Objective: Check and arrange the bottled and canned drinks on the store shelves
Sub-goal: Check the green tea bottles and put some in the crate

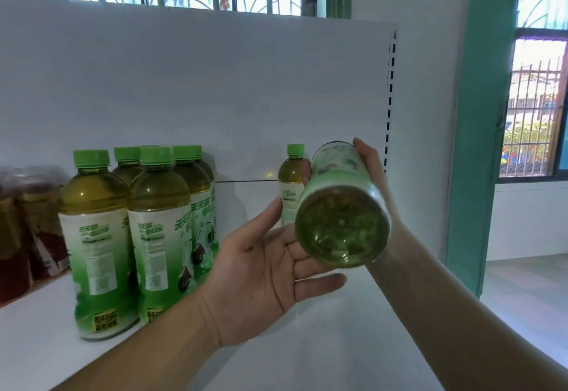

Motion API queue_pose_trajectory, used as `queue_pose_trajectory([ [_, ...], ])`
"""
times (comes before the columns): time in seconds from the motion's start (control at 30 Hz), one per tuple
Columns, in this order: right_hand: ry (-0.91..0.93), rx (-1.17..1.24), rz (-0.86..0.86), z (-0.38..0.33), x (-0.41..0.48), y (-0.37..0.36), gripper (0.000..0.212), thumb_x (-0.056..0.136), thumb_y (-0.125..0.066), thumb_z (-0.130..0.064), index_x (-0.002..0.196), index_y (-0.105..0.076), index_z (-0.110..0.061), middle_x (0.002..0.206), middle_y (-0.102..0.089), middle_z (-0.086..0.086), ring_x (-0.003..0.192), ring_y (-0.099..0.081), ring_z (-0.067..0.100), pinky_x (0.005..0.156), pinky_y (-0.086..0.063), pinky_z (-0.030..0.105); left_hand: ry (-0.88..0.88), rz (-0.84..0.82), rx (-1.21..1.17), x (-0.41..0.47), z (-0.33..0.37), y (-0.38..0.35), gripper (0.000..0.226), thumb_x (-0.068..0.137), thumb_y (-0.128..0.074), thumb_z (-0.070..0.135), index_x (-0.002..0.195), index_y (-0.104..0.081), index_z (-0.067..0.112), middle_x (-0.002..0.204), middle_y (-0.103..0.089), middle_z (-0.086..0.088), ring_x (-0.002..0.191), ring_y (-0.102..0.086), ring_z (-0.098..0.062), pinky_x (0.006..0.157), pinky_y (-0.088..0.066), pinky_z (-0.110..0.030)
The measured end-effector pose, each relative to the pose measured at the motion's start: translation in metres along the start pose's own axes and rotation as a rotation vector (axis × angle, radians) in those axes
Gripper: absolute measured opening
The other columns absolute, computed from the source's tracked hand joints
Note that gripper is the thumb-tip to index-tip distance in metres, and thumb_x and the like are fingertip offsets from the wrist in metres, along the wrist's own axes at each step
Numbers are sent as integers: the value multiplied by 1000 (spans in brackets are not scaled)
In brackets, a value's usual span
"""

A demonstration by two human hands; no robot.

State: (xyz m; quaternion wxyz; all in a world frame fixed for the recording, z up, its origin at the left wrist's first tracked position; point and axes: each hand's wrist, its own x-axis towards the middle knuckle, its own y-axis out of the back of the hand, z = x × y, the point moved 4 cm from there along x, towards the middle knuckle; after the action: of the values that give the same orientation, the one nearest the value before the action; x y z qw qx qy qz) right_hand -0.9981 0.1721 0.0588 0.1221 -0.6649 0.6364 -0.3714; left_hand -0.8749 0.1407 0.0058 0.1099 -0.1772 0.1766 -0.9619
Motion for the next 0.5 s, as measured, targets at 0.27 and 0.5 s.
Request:
queue_pose_trajectory([
  [0.27, 495, -688, -97, -8, -6, -15, 59, 61, -86, -39, 112, -63, -21, 103, -65, 20, 94, -66, 37, 81, -57, 51, -160, 385, 873, -2, 9, 10, 64, 62, -94, 24, 115, -59, 37, 106, -72, 21, 104, -67, -2, 83, -52, -14],
  [0.5, 808, -1171, -212, 9, -17, -29, 69, 66, -88, -14, 123, -55, -33, 111, -67, -16, 104, -67, 12, 83, -51, 16, -432, 558, 1078, -5, 16, 32, 58, 74, -85, 7, 122, -60, 28, 105, -71, 22, 107, -65, -3, 90, -53, -24],
])
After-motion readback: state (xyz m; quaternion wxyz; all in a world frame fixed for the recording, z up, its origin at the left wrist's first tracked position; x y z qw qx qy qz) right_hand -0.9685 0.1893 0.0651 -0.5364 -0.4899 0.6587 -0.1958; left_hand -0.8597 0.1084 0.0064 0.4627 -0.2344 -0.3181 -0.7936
